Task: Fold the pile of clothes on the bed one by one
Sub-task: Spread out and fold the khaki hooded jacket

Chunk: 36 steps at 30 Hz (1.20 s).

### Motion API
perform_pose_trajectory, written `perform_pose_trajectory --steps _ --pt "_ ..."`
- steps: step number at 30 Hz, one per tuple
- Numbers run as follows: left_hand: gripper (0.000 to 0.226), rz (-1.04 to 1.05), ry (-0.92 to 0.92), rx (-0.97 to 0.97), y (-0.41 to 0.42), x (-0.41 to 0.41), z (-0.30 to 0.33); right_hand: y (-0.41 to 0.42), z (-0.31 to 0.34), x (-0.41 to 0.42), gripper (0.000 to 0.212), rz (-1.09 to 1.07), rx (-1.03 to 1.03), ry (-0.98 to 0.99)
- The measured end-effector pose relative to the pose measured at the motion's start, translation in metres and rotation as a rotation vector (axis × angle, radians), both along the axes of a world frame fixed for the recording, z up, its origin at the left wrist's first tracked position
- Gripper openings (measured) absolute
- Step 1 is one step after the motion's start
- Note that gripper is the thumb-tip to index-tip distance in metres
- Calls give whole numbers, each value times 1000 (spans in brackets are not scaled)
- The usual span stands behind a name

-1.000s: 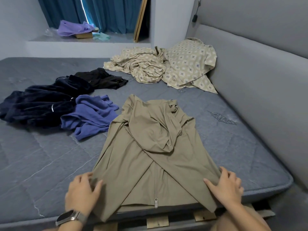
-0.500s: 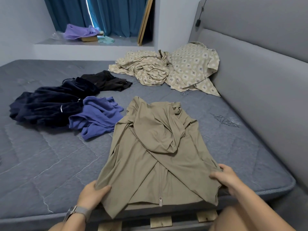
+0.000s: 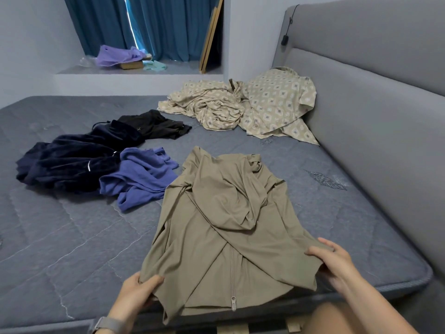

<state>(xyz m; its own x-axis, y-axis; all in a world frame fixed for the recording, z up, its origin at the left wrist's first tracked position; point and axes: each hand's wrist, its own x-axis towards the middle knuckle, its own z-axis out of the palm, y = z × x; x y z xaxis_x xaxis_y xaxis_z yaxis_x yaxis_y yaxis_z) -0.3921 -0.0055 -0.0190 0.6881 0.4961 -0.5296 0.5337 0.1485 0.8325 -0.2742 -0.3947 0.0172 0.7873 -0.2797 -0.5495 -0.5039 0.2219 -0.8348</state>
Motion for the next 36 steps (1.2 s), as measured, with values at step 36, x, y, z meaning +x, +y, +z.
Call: perform_pose_trajectory --steps 36 --pt "17 158 -435 -628 14 225 100 39 64 198 9 -27 328 -326"
